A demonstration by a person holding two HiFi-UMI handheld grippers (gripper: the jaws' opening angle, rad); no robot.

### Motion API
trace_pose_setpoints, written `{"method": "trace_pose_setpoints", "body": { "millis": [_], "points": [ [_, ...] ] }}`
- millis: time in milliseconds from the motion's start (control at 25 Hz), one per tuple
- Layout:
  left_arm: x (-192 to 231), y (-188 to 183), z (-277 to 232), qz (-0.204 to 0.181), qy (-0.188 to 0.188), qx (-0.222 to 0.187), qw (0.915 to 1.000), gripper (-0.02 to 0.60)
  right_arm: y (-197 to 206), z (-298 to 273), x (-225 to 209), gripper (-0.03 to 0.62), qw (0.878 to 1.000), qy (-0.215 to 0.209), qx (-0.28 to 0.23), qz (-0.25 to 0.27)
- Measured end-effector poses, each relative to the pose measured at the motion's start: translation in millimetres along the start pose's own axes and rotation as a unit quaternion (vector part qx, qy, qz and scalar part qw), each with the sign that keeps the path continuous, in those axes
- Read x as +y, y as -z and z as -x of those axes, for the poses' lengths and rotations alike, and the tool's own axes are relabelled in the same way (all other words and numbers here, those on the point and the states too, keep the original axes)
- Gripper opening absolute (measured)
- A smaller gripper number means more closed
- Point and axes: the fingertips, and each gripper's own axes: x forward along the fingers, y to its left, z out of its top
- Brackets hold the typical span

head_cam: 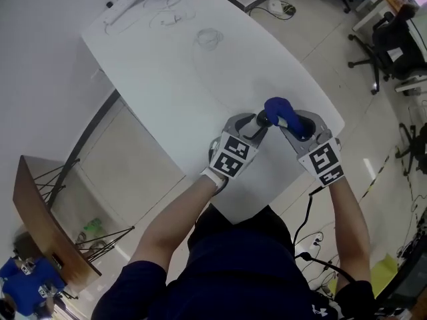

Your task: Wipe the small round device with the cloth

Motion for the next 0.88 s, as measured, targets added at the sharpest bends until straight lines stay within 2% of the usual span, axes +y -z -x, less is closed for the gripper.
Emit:
{"method": "trace_pose_setpoints", "body": {
  "millis": [80, 120, 240, 360, 480, 560, 720, 880],
  "points": [
    [-3, -1, -1, 0.002, 0.0, -0.003, 1.0, 0.175, -6, -5, 5, 0.133, 0.995, -0.004, 0.016, 0.096],
    [-3, -1, -1, 0.005, -0.001, -0.005, 1.0, 0.176, -5, -9, 7, 0.133, 0.992, -0.015, 0.021, 0.121],
    [-3, -1, 0, 0.015, -0.004, -0.006, 0.9999, 0.176, 0, -21, 11, 0.132, 0.986, -0.06, 0.02, 0.155],
    [-6, 10, -3, 0.023, -0.005, 0.026, 0.9994, 0.173, 6, -22, 0, 0.13, 0.98, -0.084, 0.024, 0.18],
    [-5, 22, -4, 0.024, -0.013, 0.043, 0.9987, 0.139, 19, -31, -15, 0.13, 0.98, -0.112, 0.04, 0.158],
    [-5, 18, 1, 0.034, -0.015, 0.025, 0.999, 0.13, 29, -39, -19, 0.13, 0.984, -0.134, 0.037, 0.109],
    [-2, -12, 11, 0.042, -0.022, -0.028, 0.9985, 0.219, 45, -52, -24, 0.13, 0.987, -0.156, 0.028, 0.026],
    [0, -23, 1, 0.031, -0.021, -0.025, 0.999, 0.219, 68, -65, -23, 0.13, 0.986, -0.159, 0.047, 0.013]
  ]
}}
